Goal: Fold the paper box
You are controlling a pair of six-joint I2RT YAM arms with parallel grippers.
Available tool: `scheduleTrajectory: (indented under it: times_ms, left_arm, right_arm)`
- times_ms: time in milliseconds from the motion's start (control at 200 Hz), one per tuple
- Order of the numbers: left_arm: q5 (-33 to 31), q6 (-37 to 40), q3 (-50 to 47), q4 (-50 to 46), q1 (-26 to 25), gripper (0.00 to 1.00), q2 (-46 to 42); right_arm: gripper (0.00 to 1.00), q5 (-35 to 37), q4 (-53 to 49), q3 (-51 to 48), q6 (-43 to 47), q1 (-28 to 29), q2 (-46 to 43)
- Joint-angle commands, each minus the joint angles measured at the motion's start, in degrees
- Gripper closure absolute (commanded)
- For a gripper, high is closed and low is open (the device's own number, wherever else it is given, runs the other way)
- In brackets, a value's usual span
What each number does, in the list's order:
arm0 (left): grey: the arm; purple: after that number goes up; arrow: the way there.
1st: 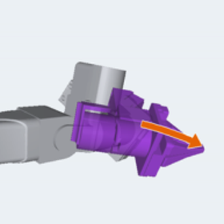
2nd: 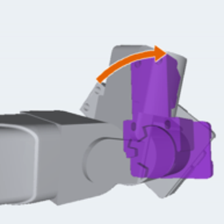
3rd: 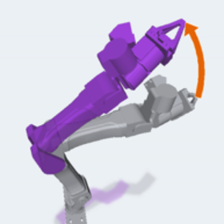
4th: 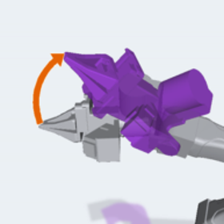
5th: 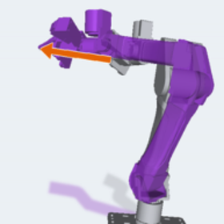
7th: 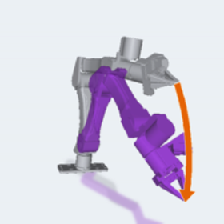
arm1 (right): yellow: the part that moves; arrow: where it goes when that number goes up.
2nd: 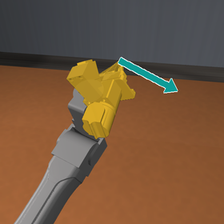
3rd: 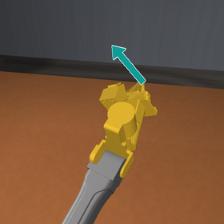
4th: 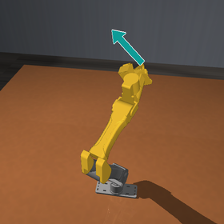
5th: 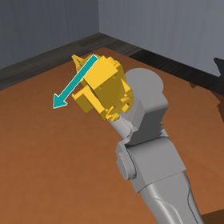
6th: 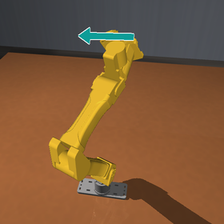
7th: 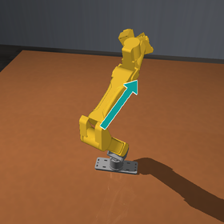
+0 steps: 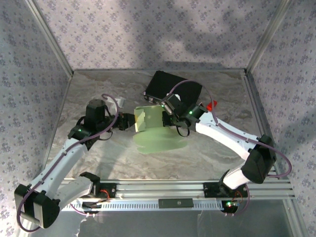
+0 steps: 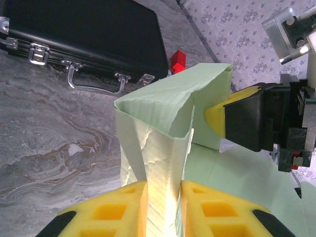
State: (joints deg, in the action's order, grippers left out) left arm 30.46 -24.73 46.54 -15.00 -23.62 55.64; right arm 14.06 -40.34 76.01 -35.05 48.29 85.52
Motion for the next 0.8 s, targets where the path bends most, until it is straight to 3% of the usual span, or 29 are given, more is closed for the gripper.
scheduleTrajectory:
  times_ms: [0,320,795]
  left_arm:
    - [1.9,-0.1,-0.2,2.5,0.3,0.75,0.1]
    - [-1.9,0.9,0.4,1.4,-1.6,0.77,1.1]
    - [-22.6,5.4,3.3,-4.3,-10.9,0.80,1.8]
  right_arm:
    - [1.00,-0.7,0.1,1.4,0.9,0.4,0.4]
    - [1.00,-1.0,0.3,2.0,0.9,1.4,0.7]
    - [1.00,-0.3,-0.5,3.0,0.5,3.3,0.8]
